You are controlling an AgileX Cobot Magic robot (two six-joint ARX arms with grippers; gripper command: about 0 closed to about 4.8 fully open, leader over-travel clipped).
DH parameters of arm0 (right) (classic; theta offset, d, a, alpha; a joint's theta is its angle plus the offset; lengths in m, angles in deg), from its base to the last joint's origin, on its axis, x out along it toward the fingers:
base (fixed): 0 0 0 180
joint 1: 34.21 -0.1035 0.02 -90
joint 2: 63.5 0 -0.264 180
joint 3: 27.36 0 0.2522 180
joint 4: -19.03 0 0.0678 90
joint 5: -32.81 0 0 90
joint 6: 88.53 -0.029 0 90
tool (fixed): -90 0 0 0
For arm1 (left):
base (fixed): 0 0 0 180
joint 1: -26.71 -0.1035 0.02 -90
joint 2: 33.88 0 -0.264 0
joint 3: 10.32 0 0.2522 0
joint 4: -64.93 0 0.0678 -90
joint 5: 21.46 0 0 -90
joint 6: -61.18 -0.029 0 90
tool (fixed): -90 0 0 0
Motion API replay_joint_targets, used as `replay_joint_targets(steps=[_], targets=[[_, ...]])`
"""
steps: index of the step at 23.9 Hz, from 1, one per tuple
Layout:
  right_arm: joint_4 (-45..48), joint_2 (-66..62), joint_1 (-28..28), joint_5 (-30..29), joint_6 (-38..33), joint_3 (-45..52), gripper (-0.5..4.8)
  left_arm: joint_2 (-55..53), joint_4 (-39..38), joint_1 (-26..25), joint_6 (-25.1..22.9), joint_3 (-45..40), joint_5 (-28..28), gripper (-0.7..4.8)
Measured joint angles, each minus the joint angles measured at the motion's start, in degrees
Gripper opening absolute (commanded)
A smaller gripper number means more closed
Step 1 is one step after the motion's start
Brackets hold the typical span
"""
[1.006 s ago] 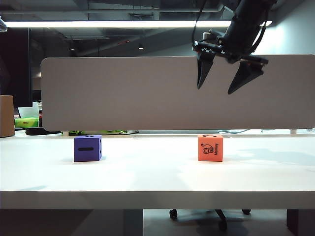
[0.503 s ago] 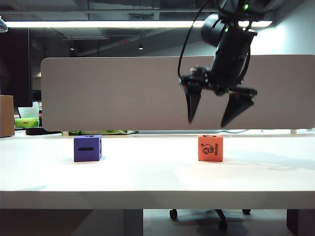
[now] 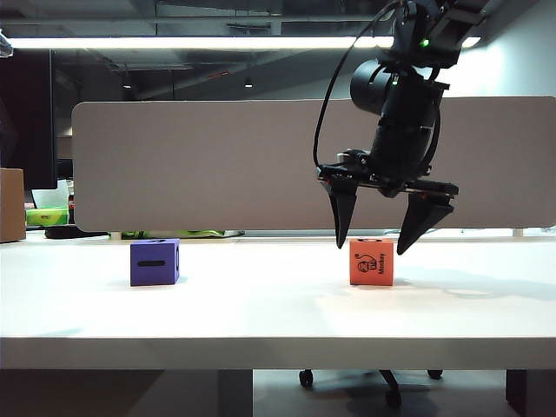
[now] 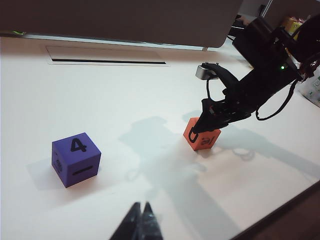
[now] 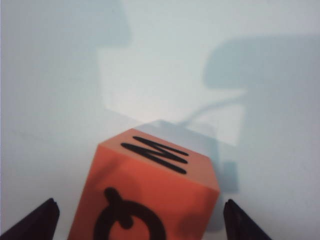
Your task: Stack the letter block on the right onto the letter block on the left.
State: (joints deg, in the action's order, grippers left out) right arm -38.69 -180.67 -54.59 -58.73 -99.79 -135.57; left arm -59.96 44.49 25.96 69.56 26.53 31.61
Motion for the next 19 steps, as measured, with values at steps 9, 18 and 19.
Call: replay_joint_targets(steps=[9, 18, 19], targets=[[2.99, -0.26, -0.26, -5.07, -1.16, -0.02, 1.75, 0.0, -0.02, 0.0, 0.0, 0.0, 0.0, -0.05], [2.1, -0.2, -6.56, -7.52, -1.09, -12.02, 1.8, 0.02, 0.02, -0.04, 0.0, 0.0, 6.16, -0.05], [2.67, -0.2, -7.72, -7.52, -1.03, -13.49, 1.8, 0.0, 0.02, -0.07, 0.0, 0.0, 7.15, -0.05]])
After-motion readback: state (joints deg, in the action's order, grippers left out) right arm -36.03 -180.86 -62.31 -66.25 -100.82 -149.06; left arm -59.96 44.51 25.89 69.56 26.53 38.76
